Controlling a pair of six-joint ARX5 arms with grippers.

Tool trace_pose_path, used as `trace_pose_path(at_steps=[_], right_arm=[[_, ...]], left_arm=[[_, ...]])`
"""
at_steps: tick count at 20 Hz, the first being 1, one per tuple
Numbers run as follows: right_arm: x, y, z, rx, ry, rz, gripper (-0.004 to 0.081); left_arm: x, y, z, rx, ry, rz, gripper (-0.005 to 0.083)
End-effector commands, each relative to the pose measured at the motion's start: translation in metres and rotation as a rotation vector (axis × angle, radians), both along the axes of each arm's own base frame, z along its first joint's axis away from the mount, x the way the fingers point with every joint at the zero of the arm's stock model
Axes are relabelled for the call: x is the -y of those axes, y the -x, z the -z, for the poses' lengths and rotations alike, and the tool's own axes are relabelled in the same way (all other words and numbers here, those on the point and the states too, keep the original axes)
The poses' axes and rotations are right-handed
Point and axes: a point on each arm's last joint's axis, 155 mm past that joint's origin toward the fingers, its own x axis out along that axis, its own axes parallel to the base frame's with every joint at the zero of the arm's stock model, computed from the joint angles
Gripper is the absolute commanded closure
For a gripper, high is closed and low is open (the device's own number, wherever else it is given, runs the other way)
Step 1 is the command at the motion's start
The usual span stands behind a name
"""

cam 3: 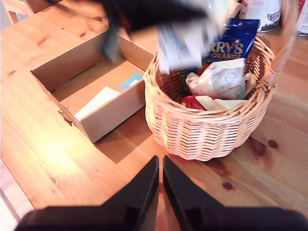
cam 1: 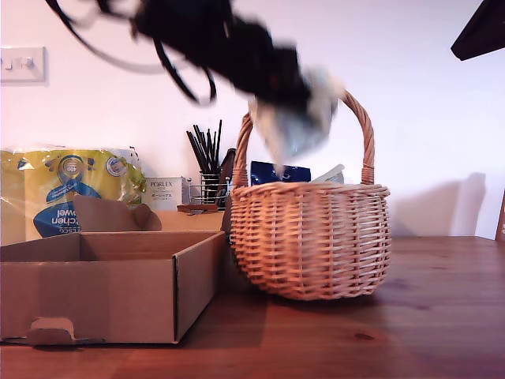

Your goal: Move the bags of Easter eggs from the cardboard box on the left into the woven basket on the right side.

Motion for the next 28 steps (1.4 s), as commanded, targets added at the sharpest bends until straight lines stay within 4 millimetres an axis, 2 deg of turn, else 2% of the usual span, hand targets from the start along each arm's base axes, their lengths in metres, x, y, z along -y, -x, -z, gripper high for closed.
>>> trace_pose_path(at_steps=[1, 6, 12, 13, 15, 16, 17, 24, 26, 28], right_arm=[[-0.002, 0.001, 0.001, 0.003, -0.001, -0.009, 0.0782], [-0.001, 0.001, 0.001, 0.001, 0.000, -0.009, 0.0782], [-0.001, 0.001, 0.001, 0.002, -0.001, -0.009, 0.0782], [-0.001, 0.001, 0.001, 0.002, -0.001, -0.009, 0.0782], [-0.002, 0.001, 0.001, 0.002, -0.001, -0.009, 0.0782], [-0.002, 0.001, 0.001, 0.002, -0.002, -0.011, 0.0782], [-0.002, 0.001, 0.001, 0.001, -0.002, -0.012, 0.0782], [-0.003, 0.002, 0.001, -0.002, -0.005, -0.017, 0.0782], [-0.003, 0.002, 0.001, 0.000, -0.005, -0.017, 0.0782], [-0.002, 0.001, 0.000, 0.004, -0.004, -0.014, 0.0782]], left_arm=[[0.004, -0.006, -0.004, 0.048, 0.005, -0.015, 0.0652], [0.004, -0.011, 0.020, 0.038, -0.052, -0.024, 0.0652], [0.000, -0.014, 0.024, 0.031, -0.068, -0.048, 0.0623], [-0.001, -0.014, 0.026, 0.026, -0.075, -0.051, 0.0537], [-0.001, -0.015, 0.026, 0.028, -0.077, -0.058, 0.0308], [0.000, -0.014, 0.026, 0.032, -0.081, -0.066, 0.0245], [0.000, -0.015, 0.026, 0.035, -0.085, -0.077, 0.0237], [0.000, -0.014, 0.027, 0.048, -0.110, -0.127, 0.0246], [0.002, -0.005, 0.031, 0.027, -0.134, -0.112, 0.0319], [0.004, 0.008, 0.034, 0.000, -0.164, -0.092, 0.0483]])
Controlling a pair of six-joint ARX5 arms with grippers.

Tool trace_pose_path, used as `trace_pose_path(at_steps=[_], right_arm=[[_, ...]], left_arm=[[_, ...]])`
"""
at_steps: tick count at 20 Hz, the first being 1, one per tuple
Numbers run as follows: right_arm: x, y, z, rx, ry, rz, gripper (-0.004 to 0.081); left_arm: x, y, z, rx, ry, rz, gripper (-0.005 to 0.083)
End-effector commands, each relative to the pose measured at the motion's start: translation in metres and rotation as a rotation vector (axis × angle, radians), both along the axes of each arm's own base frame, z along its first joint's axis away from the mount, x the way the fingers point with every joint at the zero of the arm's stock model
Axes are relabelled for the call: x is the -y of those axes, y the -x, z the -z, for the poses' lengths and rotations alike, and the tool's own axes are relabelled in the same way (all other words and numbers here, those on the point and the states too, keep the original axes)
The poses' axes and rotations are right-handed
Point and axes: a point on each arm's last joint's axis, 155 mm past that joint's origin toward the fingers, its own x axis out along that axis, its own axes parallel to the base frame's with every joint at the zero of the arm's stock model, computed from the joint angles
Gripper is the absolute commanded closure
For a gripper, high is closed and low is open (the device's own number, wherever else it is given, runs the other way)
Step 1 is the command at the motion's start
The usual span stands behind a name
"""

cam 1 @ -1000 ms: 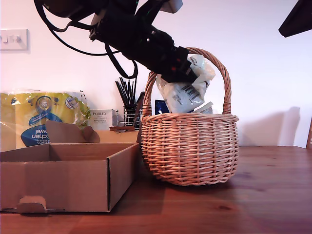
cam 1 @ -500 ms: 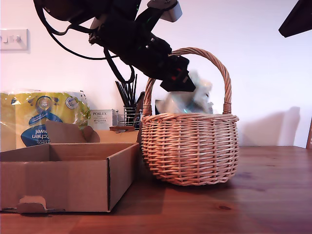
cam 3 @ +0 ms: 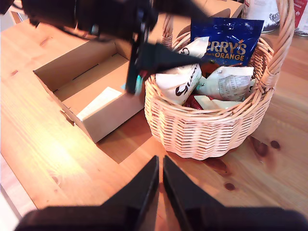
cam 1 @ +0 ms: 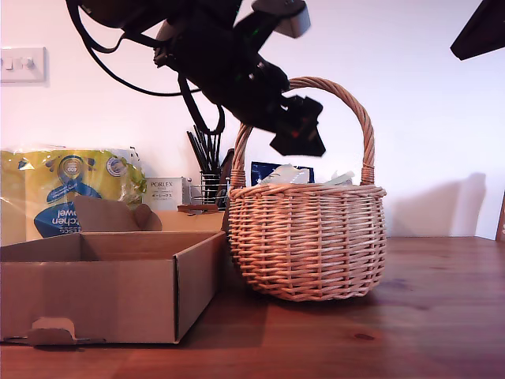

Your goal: Move the bags of Easter eggs from the cardboard box on the left into the woven basket on the right side.

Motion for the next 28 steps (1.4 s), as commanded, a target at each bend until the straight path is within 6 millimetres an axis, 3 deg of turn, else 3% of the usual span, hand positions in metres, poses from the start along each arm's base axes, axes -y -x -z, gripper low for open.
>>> trace_pose_path(at_steps=[1, 3, 8, 13, 17, 20, 24, 28], right_arm=[[-0.001, 0.000, 0.001, 0.009, 0.006, -0.006, 0.0782], [-0.001, -0.001, 0.000, 0.025, 0.017, -0.014, 0.0782], [0.005, -0.009, -0.004, 0.069, 0.043, 0.021, 0.0782], [0.004, -0.026, -0.027, 0.178, -0.015, 0.059, 0.0783], [0.014, -0.036, -0.039, 0.237, -0.066, 0.152, 0.0782], [0.025, -0.039, -0.035, 0.261, -0.104, 0.229, 0.0782], [0.040, -0.036, -0.033, 0.293, -0.125, 0.310, 0.0782], [0.055, -0.030, -0.048, 0.360, -0.143, 0.372, 0.0782]], left_arm=[[0.004, 0.011, -0.007, -0.021, 0.007, 0.012, 0.0590], [-0.001, 0.021, -0.002, -0.087, -0.002, 0.002, 0.0795], [-0.016, 0.052, 0.000, -0.287, 0.017, -0.013, 0.0793], [-0.041, 0.063, -0.033, -0.284, 0.109, -0.032, 0.0793], [-0.081, 0.065, -0.050, -0.261, 0.191, -0.092, 0.0793], [-0.118, 0.065, -0.060, -0.252, 0.285, -0.163, 0.0793], [-0.172, 0.069, -0.061, -0.210, 0.379, -0.271, 0.0793], [-0.229, 0.079, -0.060, -0.161, 0.467, -0.401, 0.0793]])
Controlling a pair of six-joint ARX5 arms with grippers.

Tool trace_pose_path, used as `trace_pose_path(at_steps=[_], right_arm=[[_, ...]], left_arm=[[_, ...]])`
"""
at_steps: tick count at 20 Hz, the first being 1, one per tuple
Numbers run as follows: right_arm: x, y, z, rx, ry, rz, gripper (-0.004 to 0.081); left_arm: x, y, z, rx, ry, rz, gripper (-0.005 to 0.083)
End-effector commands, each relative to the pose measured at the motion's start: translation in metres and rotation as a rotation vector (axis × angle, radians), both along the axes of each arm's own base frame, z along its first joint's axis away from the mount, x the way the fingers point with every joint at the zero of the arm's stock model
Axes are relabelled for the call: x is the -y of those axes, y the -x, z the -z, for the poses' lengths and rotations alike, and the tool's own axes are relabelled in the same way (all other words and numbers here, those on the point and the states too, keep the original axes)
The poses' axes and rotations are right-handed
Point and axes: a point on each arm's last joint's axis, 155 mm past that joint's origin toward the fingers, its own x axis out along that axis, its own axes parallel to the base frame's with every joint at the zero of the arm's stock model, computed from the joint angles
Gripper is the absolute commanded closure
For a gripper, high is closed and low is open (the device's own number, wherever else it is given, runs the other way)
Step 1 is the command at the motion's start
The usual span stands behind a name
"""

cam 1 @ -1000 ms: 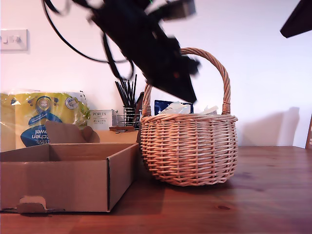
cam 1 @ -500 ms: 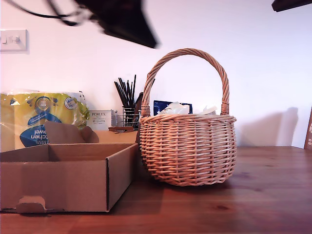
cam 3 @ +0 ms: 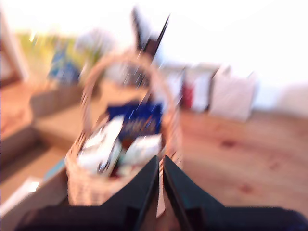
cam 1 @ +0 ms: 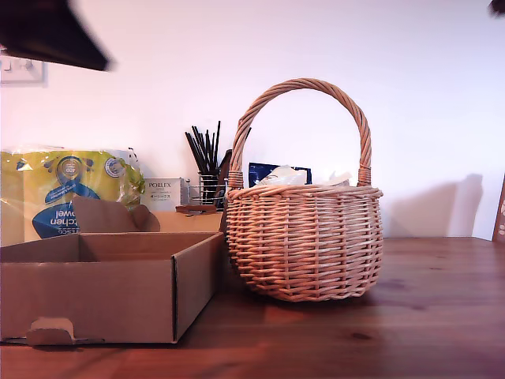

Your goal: Move the bags of Easter eggs from the cardboard box on the left into the woven basket on the right side.

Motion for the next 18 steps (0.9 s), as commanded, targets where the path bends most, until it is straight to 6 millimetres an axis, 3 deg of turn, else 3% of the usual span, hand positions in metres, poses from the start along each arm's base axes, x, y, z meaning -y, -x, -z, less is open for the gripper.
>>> trace_pose_path(at_steps=[1, 5, 11, 18], right_arm=[[0.003, 0.002, 0.002, 0.010, -0.003, 0.015, 0.0782], [0.008, 0.009, -0.003, 0.034, -0.007, 0.022, 0.0782], [0.008, 0.012, -0.012, 0.062, -0.019, 0.020, 0.0782], [0.009, 0.014, 0.013, -0.032, 0.018, 0.020, 0.0782]], left_arm=[[-0.015, 0.007, 0.008, -0.001, 0.024, -0.040, 0.0793], [-0.046, 0.030, 0.000, 0.018, 0.071, -0.114, 0.0793], [-0.053, 0.053, -0.018, 0.079, 0.092, -0.115, 0.0793], [-0.054, 0.055, 0.010, -0.029, 0.050, -0.121, 0.0793]])
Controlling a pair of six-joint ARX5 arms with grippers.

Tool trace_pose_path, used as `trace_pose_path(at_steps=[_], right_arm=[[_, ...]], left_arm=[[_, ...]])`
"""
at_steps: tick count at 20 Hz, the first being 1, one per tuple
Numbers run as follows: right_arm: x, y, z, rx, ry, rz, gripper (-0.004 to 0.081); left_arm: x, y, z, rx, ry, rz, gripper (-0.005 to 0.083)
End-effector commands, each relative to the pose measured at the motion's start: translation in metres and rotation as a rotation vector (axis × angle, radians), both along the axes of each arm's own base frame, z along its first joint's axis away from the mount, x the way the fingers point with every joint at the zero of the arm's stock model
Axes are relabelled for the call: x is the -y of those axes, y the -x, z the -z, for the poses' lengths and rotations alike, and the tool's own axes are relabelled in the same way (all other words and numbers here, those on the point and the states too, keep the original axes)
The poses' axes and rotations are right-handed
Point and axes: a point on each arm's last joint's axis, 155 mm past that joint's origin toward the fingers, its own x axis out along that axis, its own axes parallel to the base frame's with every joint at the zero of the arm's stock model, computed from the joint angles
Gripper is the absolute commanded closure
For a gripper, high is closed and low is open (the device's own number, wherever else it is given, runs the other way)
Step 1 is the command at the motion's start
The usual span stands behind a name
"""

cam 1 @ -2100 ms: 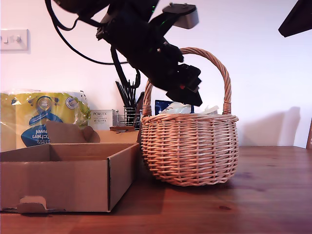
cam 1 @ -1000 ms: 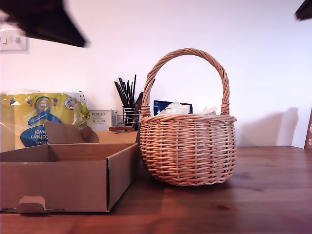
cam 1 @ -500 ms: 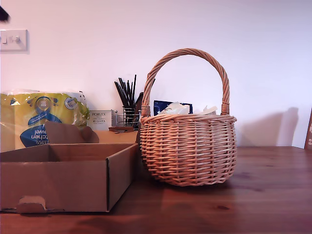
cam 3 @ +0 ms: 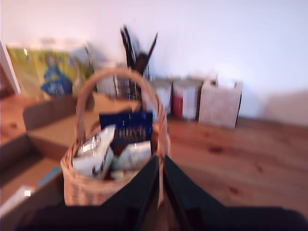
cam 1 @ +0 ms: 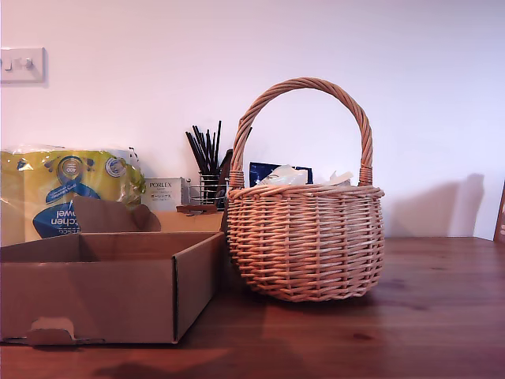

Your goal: Move the bags of Easter eggs from the cardboard box on the left into the woven basket on the right side.

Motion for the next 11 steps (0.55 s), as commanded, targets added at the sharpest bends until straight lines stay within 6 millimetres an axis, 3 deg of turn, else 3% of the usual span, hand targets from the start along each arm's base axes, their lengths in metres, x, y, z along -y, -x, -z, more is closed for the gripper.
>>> trace_pose_path(at_steps=[1, 11], right_arm=[[0.000, 0.001, 0.014, -0.040, 0.016, -0.002, 0.0782], [0.005, 0.015, 0.064, -0.235, 0.091, -0.002, 0.0782]], left_arm=[[0.000, 0.000, 0.010, -0.030, -0.006, -0.001, 0.0793], [-0.002, 0.008, 0.034, -0.131, -0.035, -0.001, 0.0793]])
